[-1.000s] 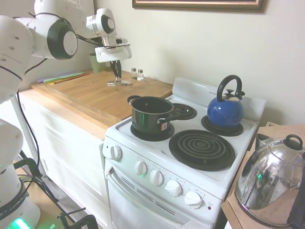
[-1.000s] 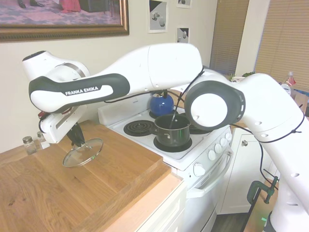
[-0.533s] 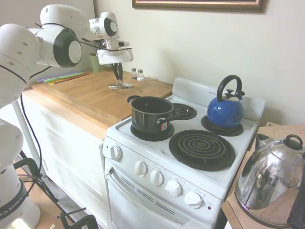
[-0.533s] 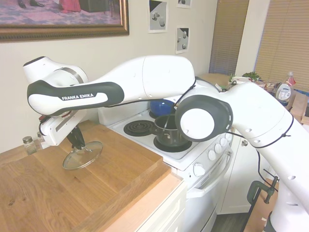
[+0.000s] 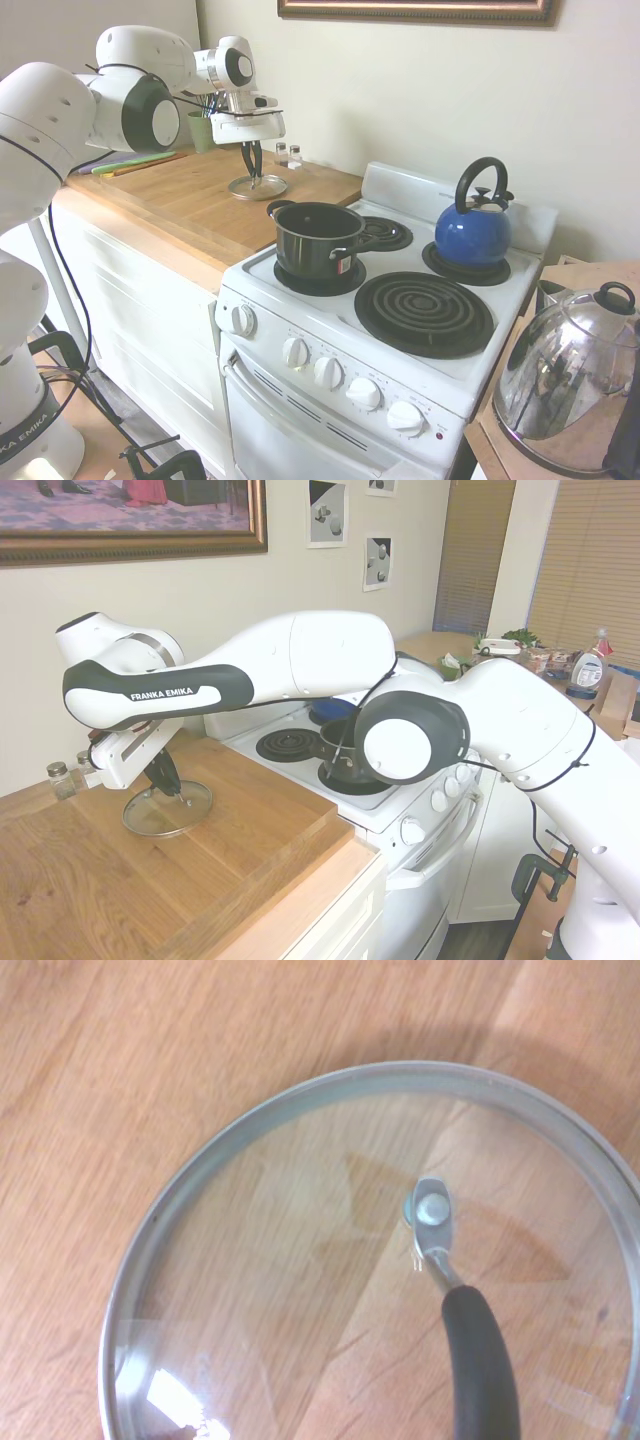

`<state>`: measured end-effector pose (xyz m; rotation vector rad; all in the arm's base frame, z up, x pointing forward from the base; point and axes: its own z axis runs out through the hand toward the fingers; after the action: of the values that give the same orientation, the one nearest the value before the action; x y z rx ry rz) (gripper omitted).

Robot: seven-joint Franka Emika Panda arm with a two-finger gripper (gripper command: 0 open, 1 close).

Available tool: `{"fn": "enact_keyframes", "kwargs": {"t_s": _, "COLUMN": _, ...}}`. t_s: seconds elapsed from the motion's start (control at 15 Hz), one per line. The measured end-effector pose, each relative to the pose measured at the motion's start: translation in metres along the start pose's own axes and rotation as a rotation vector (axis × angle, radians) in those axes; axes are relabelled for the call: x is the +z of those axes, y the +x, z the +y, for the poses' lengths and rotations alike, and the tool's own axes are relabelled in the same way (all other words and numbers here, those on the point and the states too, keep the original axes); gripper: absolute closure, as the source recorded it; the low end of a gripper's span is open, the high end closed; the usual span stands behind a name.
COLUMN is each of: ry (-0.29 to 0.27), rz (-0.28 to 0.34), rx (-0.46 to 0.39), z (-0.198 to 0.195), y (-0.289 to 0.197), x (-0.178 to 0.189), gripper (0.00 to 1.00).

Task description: Uncover the lid of the pot

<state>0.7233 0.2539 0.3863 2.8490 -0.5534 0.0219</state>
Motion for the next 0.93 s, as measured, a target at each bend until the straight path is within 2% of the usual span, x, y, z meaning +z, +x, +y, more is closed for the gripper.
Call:
{"fn": "enact_keyframes", "kwargs": {"t_s": 0.13, "ry": 0.0, "rz": 0.0, "rx": -0.004, "z": 0.0, "y": 0.001, "x": 0.0, "gripper": 1.0}}
{"fn": "enact_keyframes", "kwargs": {"t_s": 0.2, "ry": 0.0, "rz": 0.0, "rx": -0.007, "z": 0.0, "y": 0.001, "x": 0.0, "gripper": 0.0}}
{"fn": "enact_keyframes", "kwargs": {"t_s": 0.93, "ry": -0.026, "rz": -0.007, "rx": -0.036, "z": 0.002, "y": 0.004, "x": 0.012, "gripper": 0.0}}
